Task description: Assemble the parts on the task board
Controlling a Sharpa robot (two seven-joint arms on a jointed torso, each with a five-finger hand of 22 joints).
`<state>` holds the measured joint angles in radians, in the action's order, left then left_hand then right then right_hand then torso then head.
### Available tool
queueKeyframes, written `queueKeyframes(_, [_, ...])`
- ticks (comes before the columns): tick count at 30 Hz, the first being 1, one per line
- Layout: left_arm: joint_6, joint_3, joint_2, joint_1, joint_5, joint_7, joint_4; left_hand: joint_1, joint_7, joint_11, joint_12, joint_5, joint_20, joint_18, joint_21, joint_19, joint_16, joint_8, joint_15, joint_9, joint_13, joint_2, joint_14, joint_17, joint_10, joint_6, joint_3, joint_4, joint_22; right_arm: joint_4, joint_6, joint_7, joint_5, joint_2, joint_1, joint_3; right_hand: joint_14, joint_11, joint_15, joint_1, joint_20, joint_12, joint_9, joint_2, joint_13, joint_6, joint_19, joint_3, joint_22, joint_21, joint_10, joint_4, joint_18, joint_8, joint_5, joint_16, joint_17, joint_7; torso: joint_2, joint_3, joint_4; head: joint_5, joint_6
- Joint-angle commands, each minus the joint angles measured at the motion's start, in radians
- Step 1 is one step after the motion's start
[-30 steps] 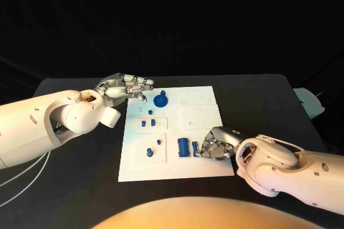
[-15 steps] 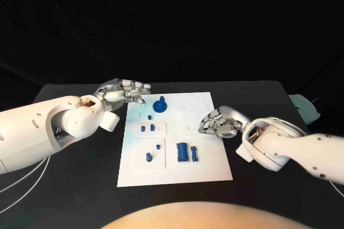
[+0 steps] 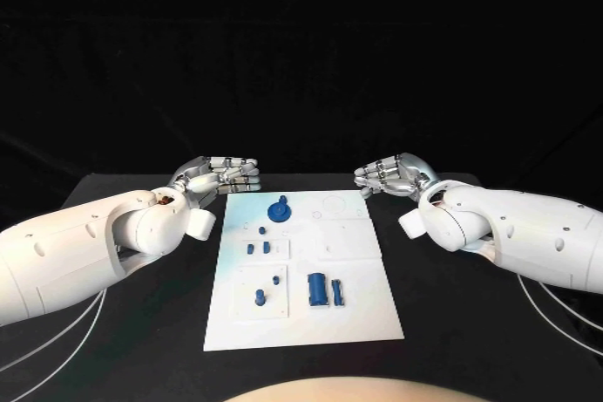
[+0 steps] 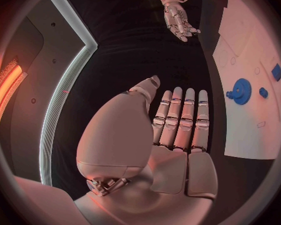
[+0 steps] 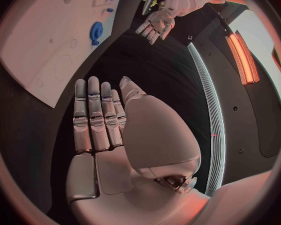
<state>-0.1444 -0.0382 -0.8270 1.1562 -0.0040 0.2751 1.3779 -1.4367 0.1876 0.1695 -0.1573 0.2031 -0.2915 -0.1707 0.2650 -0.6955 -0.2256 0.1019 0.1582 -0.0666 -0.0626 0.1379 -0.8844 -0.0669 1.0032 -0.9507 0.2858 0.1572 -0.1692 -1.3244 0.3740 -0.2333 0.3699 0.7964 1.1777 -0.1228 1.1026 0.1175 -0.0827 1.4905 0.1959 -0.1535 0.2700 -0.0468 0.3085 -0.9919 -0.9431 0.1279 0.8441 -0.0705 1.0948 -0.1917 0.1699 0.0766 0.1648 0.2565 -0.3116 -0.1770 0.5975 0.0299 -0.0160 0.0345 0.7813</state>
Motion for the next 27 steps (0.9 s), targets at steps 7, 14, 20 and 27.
queueKeyframes(7, [-0.133, 0.001, 0.091, -0.013, 0.141, 0.122, -0.117, 0.031, -0.016, 0.042, 0.097, 0.001, 0.000, 0.045, -0.179, 0.045, 0.166, -0.041, 0.038, 0.003, 0.001, -0.054, 0.042, 0.005, -0.092, 0.062, -0.190, 0.000, 0.110, 0.155, -0.103, -0.139, -0.198, -0.089, 0.003, 0.005, 0.045, 0.022, -0.023, -0.062, 0.035, 0.072, -0.082, 0.003, -0.190, -0.006, 0.055, -0.003, -0.225, 0.010, 0.037, 0.031, 0.015, -0.014, -0.012, -0.154, 0.138, -0.008, -0.036, 0.0015, 0.0155, 0.000, -0.036])
queueKeyframes(14, [-0.163, 0.001, 0.131, -0.018, 0.158, 0.138, -0.153, 0.025, -0.002, 0.027, 0.098, 0.001, -0.001, 0.047, -0.193, 0.030, 0.167, -0.040, 0.037, 0.003, 0.001, -0.068, 0.074, 0.006, -0.119, 0.082, -0.213, -0.003, 0.110, 0.178, -0.109, -0.152, -0.218, -0.108, 0.003, 0.006, 0.060, 0.024, -0.029, -0.082, 0.040, 0.078, -0.111, 0.016, -0.235, -0.006, 0.053, -0.015, -0.302, 0.008, 0.042, 0.053, 0.016, -0.014, -0.009, -0.187, 0.179, -0.014, -0.038, -0.0037, 0.0197, 0.001, -0.051])
queueKeyframes(20, [-0.178, 0.001, 0.145, -0.020, 0.161, 0.147, -0.160, 0.020, 0.005, 0.029, 0.096, 0.001, -0.001, 0.047, -0.196, 0.023, 0.166, -0.039, 0.035, 0.002, 0.001, -0.073, 0.070, 0.006, -0.118, 0.075, -0.215, -0.005, 0.109, 0.184, -0.108, -0.155, -0.221, -0.115, 0.003, 0.006, 0.061, 0.027, -0.031, -0.089, 0.042, 0.080, -0.120, 0.019, -0.244, -0.005, 0.052, -0.020, -0.326, 0.008, 0.041, 0.059, 0.015, -0.014, -0.007, -0.192, 0.191, -0.017, -0.036, -0.0061, 0.0224, 0.003, -0.061])
queueKeyframes(27, [-0.167, 0.000, 0.153, -0.021, 0.148, 0.122, -0.164, 0.443, -0.056, -0.033, 0.157, -0.061, 0.088, 0.073, -0.265, 0.219, 0.226, -0.102, -0.020, 0.067, 0.063, -0.138, 0.313, 0.067, -0.381, 0.335, -0.286, -0.051, 0.169, 0.186, -0.088, -0.137, -0.210, -0.118, 0.002, 0.005, -0.291, -0.017, 0.003, -0.507, -0.030, 0.153, -0.171, 0.047, -0.309, 0.294, 0.322, -0.056, -0.496, 0.071, -0.302, 0.102, -0.051, -0.077, -0.057, -0.257, 0.236, 0.045, -0.037, -0.0067, 0.0230, 0.003, -0.067])
